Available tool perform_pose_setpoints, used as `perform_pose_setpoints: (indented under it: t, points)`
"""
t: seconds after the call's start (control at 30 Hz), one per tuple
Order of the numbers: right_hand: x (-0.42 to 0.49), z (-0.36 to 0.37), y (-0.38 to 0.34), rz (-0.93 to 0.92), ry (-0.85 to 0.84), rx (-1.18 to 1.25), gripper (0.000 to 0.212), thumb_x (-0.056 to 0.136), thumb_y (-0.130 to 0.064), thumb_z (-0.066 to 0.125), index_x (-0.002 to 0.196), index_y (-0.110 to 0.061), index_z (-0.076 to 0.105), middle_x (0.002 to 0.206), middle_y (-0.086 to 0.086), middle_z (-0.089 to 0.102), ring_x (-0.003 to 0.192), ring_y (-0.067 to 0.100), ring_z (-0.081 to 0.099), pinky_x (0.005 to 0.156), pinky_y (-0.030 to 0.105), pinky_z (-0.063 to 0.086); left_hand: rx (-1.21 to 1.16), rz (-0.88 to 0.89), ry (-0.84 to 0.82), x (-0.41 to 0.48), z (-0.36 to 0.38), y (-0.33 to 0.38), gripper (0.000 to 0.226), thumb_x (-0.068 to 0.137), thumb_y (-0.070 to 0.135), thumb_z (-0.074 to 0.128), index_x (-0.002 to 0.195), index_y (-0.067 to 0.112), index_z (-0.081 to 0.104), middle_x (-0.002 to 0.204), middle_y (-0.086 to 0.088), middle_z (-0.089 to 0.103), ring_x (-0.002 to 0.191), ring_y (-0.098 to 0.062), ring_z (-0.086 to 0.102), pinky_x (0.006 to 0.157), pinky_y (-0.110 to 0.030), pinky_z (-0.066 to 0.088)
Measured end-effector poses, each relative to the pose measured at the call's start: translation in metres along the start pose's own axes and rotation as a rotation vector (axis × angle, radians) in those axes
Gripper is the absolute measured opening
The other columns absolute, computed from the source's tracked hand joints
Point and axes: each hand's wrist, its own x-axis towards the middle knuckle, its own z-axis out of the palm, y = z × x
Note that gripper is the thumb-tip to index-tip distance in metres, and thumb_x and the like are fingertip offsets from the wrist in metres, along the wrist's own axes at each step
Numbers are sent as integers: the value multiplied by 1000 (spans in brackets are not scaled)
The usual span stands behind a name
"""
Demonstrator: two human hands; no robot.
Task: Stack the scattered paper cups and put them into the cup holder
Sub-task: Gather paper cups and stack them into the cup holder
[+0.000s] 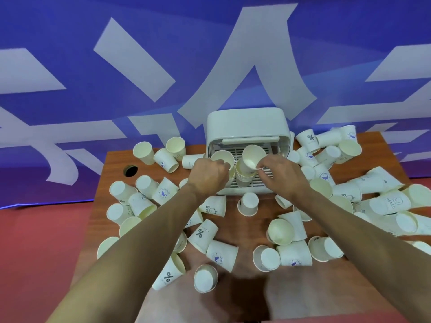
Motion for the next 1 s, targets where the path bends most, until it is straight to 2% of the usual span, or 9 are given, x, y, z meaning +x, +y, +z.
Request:
perform_pose_setpoints:
  t: [0.13,0.23,0.3,0.43,0.63,0.9,1.0]
  points:
    - [4,5,2,21,-22,7,17,91,-27,66,107,-22,69,107,-4,69,94,16,63,70,31,54,-7,-9,-62,6,8,1,22,98,24,44,86,20,62,74,3,56,60,-19,53,56,-25,38]
    - [6,7,2,9,-20,15,15,91,-27,67,105,-22,69,105,-5,69,92,15,64,69,31,55,-69,-22,-102,8,17,1,22,97,26,47,90,19,66,79,0,65,64,-21,59,63,-26,50]
    - [6,9,2,-2,-2,18,14,90,-26,68,103,-22,70,103,-4,70,91,15,64,67,32,56,-95,-44,-106,7,22,1,23,97,27,47,91,19,67,81,-1,67,66,-21,61,65,-28,52]
    - [4,13,3,-10,21,15,14,88,-25,70,102,-21,70,101,-4,70,89,16,64,65,26,51,-89,-49,-118,8,32,2,26,97,29,45,89,19,67,80,-1,67,66,-22,59,63,-28,47]
    - [3,22,3,-9,31,-26,12,87,-26,70,99,-24,70,98,-7,71,88,14,65,63,22,42,-92,-58,-185,11,41,2,29,98,39,48,95,20,70,84,0,67,72,-20,62,69,-29,52]
    - [5,35,7,7,9,-103,10,85,-31,69,95,-29,71,93,-10,72,86,14,66,60,25,43,-57,-42,-173,14,44,6,27,96,37,49,92,19,68,87,-3,68,65,-21,49,60,-27,38]
    - [9,40,8,9,-36,-137,12,88,-37,64,98,-32,70,95,-11,72,85,13,66,61,26,43,-69,-44,-175,14,42,6,25,96,37,50,95,19,68,88,-3,68,65,-21,50,60,-26,38]
